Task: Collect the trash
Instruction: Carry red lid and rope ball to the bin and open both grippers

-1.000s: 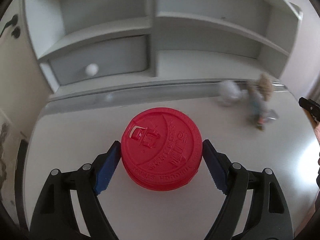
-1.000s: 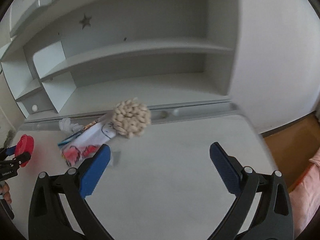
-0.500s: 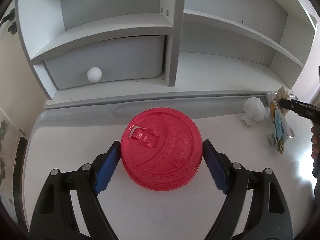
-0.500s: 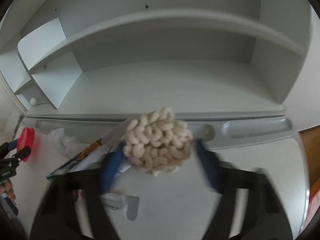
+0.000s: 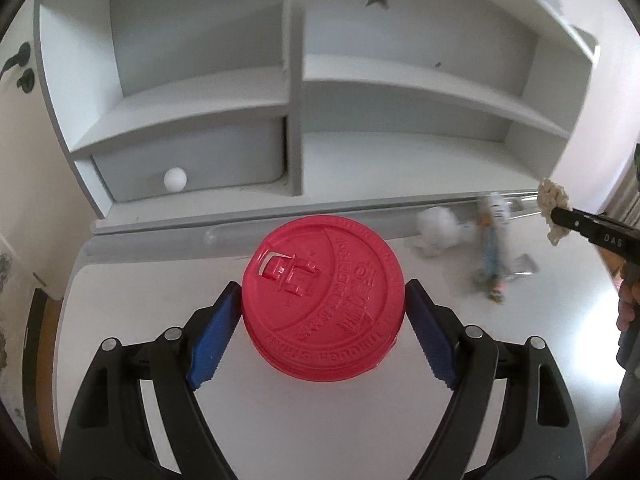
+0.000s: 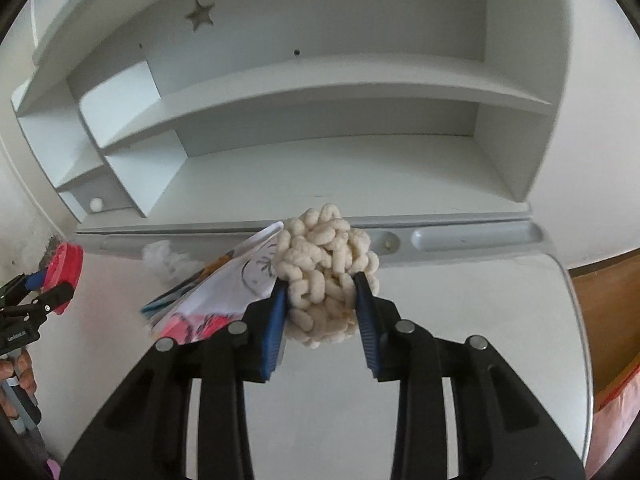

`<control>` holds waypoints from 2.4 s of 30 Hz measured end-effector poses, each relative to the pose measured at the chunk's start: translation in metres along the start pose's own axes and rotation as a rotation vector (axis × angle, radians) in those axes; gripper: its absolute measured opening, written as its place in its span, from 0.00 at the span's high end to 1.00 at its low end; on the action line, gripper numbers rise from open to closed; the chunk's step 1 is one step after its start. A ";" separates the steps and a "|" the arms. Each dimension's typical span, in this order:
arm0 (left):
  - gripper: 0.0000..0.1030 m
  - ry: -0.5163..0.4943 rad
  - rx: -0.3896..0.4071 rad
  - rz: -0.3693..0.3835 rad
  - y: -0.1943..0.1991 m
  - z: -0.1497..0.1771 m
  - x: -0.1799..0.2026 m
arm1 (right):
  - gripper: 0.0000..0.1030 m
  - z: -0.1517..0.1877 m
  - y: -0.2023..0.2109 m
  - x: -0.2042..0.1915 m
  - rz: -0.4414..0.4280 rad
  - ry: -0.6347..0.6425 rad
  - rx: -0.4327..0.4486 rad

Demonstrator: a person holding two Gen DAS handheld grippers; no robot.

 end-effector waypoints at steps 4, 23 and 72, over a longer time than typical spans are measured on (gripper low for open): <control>0.22 -0.019 0.024 0.025 0.023 0.002 0.019 | 0.68 0.015 0.029 0.004 0.008 -0.012 0.016; 0.23 -0.414 0.029 0.471 0.109 0.080 0.312 | 0.68 0.169 0.221 0.138 0.218 -0.279 0.115; 0.18 -0.669 -0.797 0.567 -0.112 0.456 0.544 | 0.42 0.550 0.074 0.335 0.139 -1.092 -0.476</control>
Point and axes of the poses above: each gripper's, at about its wrist camera, not at the fingertips, and y roughly against the way its jaws point, x to its right, z to its underside, the point moved 9 cm from there along -y, roughly the way its jaws point, and after that the axes turned 1 degree about y, right-handed, at the moved point
